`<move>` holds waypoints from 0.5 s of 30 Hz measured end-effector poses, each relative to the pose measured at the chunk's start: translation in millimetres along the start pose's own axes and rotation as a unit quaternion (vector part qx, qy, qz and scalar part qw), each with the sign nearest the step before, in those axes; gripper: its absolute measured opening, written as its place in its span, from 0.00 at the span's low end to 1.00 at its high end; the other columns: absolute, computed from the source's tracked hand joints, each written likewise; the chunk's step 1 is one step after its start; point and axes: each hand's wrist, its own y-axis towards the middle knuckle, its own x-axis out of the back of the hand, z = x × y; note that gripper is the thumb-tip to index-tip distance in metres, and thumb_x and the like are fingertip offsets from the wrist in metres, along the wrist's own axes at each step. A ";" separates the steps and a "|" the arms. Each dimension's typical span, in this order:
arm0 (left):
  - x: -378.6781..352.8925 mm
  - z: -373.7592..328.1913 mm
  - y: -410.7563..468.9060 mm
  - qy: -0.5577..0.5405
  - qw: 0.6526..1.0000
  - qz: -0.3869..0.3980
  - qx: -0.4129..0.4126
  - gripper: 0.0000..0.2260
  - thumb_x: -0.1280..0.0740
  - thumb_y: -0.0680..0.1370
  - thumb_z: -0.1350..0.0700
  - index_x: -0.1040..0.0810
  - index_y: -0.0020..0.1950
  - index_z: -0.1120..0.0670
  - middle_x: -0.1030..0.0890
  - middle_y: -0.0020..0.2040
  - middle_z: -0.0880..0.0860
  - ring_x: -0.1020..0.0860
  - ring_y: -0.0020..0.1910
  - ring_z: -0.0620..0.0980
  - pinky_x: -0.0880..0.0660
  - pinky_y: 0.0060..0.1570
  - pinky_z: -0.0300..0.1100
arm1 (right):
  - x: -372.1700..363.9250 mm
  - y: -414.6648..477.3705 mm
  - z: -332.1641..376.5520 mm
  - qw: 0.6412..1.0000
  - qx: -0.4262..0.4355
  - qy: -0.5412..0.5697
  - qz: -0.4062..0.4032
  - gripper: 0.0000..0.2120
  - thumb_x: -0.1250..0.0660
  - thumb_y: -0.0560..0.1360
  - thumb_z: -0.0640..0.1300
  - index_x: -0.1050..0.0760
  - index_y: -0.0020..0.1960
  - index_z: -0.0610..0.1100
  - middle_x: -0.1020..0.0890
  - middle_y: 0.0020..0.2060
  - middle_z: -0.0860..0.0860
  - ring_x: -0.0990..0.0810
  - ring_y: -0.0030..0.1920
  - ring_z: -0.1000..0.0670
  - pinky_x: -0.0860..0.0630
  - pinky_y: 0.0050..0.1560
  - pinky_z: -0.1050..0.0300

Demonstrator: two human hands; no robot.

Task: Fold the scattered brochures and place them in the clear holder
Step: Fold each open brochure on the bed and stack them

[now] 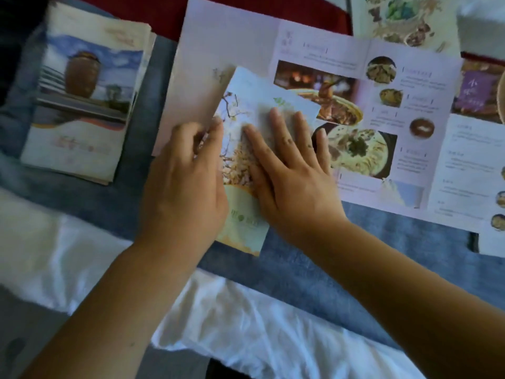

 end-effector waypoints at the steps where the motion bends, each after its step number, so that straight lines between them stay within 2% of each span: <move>1: -3.7 1.0 -2.0 0.022 1.000 0.009 -0.002 0.25 0.35 0.80 0.56 0.31 0.78 0.57 0.30 0.70 0.62 0.28 0.63 0.64 0.30 0.61 0.57 | -2.8 0.7 1.0 1.000 -0.002 -0.022 0.001 0.27 0.54 0.86 0.59 0.46 0.84 0.56 0.48 0.84 0.47 0.55 0.83 0.39 0.57 0.81 0.36; 5: -17.9 -5.7 -22.9 0.037 0.998 0.045 -0.015 0.28 0.34 0.78 0.46 0.30 0.77 0.51 0.39 0.80 0.63 0.36 0.73 0.67 0.35 0.70 0.61 | -7.0 1.1 1.7 0.999 -0.004 -0.036 -0.016 0.27 0.51 0.85 0.57 0.44 0.84 0.55 0.46 0.84 0.47 0.52 0.83 0.39 0.53 0.82 0.38; 8: -21.0 -4.3 -34.9 0.018 0.998 0.053 -0.018 0.33 0.31 0.73 0.40 0.29 0.76 0.50 0.40 0.81 0.60 0.38 0.76 0.66 0.35 0.72 0.62 | -5.3 2.8 2.6 0.999 -0.006 -0.029 -0.018 0.27 0.46 0.84 0.54 0.40 0.82 0.55 0.42 0.83 0.46 0.48 0.83 0.38 0.50 0.80 0.41; 11: -20.6 -5.2 -36.5 0.020 0.997 0.070 -0.009 0.42 0.31 0.68 0.30 0.31 0.77 0.49 0.42 0.82 0.58 0.40 0.78 0.65 0.36 0.71 0.62 | 1.4 6.8 2.5 0.999 -0.002 -0.035 -0.023 0.25 0.41 0.83 0.53 0.34 0.80 0.56 0.37 0.81 0.46 0.42 0.81 0.37 0.42 0.77 0.39; 15: -16.8 -5.8 -29.5 0.022 0.998 0.060 -0.010 0.43 0.29 0.64 0.32 0.28 0.75 0.48 0.39 0.80 0.58 0.39 0.76 0.65 0.36 0.69 0.61 | 11.1 18.2 3.9 0.999 0.005 -0.016 -0.029 0.22 0.40 0.83 0.55 0.28 0.77 0.55 0.32 0.78 0.45 0.38 0.78 0.37 0.35 0.74 0.36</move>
